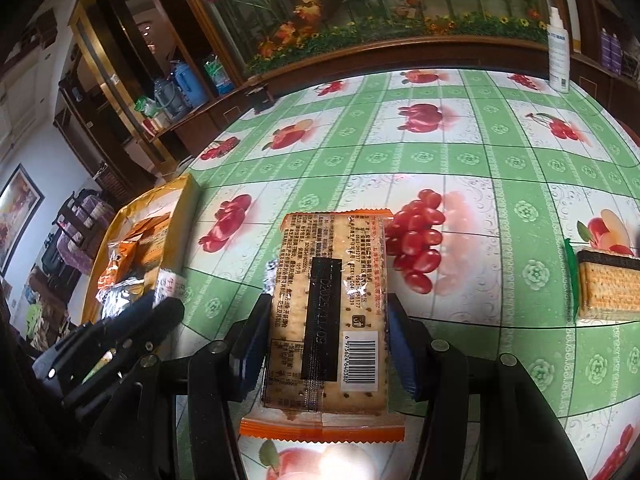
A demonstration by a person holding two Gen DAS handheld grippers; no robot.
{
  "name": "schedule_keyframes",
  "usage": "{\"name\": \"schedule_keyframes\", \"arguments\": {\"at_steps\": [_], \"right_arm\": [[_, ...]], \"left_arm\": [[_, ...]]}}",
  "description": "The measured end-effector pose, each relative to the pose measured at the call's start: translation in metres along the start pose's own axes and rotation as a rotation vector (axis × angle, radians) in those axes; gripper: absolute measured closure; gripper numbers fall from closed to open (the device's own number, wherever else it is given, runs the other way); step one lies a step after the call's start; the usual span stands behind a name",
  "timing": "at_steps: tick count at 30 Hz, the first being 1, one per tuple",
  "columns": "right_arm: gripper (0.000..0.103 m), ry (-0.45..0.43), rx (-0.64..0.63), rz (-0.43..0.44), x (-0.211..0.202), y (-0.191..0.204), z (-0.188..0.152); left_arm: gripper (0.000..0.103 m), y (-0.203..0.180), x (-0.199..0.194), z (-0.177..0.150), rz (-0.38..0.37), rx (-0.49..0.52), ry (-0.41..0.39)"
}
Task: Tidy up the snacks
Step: 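Carry the candy pack and cracker pack over the box with both tools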
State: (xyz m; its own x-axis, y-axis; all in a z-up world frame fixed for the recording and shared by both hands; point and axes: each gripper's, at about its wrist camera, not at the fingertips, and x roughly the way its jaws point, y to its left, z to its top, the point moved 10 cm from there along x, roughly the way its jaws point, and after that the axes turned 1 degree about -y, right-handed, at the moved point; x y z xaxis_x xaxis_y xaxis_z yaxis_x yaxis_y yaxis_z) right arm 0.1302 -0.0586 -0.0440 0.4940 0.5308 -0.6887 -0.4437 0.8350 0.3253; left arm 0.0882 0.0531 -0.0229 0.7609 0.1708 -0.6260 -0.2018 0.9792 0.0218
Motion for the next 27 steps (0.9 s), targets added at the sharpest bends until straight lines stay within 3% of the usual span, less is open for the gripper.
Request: {"name": "schedule_keyframes", "arguments": {"at_steps": [18,27], "right_arm": [[0.048,-0.04,-0.037,0.143,-0.007,0.061,-0.005],[0.048,-0.028,-0.085,0.182,0.008,0.105,-0.007]], "left_arm": [[0.086,0.048,-0.016,0.011,0.044,-0.076,-0.06],[0.086,0.092,-0.019,0.008,0.084,-0.14,-0.073]]}}
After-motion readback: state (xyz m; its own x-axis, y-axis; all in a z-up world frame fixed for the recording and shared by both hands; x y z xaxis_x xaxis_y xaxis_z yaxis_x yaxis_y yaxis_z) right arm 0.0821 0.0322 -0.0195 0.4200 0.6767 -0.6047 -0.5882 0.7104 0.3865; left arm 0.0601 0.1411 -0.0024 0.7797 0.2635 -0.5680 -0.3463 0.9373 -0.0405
